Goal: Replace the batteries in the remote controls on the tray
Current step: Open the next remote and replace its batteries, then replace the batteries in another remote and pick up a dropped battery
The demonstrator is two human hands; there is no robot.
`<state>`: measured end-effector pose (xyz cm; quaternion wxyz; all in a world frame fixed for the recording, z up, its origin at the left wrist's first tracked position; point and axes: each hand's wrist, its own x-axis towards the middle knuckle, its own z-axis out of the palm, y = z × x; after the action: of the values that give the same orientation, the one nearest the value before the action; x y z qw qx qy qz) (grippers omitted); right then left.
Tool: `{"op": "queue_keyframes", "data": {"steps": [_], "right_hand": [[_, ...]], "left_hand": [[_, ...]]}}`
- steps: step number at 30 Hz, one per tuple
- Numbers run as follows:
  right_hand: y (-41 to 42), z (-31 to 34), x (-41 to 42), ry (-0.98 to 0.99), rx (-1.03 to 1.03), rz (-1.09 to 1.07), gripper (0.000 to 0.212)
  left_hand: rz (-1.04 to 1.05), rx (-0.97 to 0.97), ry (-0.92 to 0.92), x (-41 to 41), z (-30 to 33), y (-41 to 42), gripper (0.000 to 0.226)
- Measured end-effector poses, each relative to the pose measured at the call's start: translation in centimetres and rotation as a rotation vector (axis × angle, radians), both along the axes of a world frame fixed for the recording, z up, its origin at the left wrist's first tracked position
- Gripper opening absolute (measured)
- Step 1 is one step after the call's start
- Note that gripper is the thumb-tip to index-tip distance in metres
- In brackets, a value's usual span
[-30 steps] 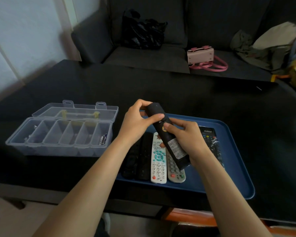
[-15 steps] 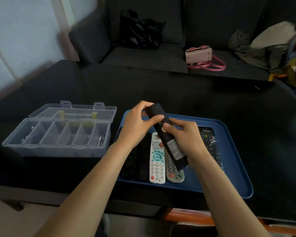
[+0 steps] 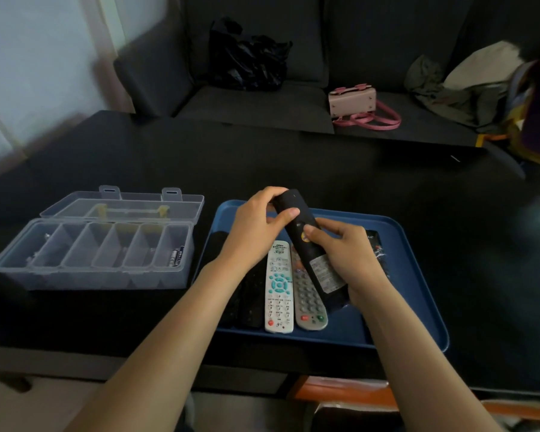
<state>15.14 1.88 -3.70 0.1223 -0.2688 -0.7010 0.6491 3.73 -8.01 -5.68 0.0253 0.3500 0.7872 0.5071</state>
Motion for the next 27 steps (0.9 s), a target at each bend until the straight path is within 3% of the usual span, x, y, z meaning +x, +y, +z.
{"op": "queue_keyframes", "data": {"steps": [2, 6, 8, 13, 16, 22, 27], "right_hand": [[0.5, 0.0, 0.4, -0.040, -0.042, -0.007, 0.024], [1.2, 0.5, 1.4, 0.010, -0.376, 0.033, 0.022], [1.8, 0.3, 1.9, -0.001, -0.375, 0.008, 0.024], [2.5, -0.9, 2.8, -0.274, 0.347, -0.038, 0.047], [2.0, -1.6, 2.8, -0.395, 0.646, -0.049, 0.049], [0.9, -4.1, 1.9, -0.580, 0.960, -0.040, 0.052], [1.1, -5.4, 2.1, -0.613, 1.157, 0.024, 0.058]], "left_hand": [[-0.030, -0.050, -0.003, 0.3, 0.1, 0.4, 0.043], [-0.038, -0.079, 0.005, 1.3, 0.2, 1.4, 0.048], [-0.046, -0.133, 0.034, 2.1, -0.2, 1.8, 0.045], [-0.029, -0.376, 0.189, 3.2, -1.5, 2.1, 0.037], [-0.050, -0.567, 0.337, 3.4, -2.0, 2.1, 0.041], [-0.124, -0.858, 0.430, 3.2, -2.5, 1.9, 0.070], [-0.208, -0.905, 0.394, 3.0, -2.8, 1.7, 0.068]]}}
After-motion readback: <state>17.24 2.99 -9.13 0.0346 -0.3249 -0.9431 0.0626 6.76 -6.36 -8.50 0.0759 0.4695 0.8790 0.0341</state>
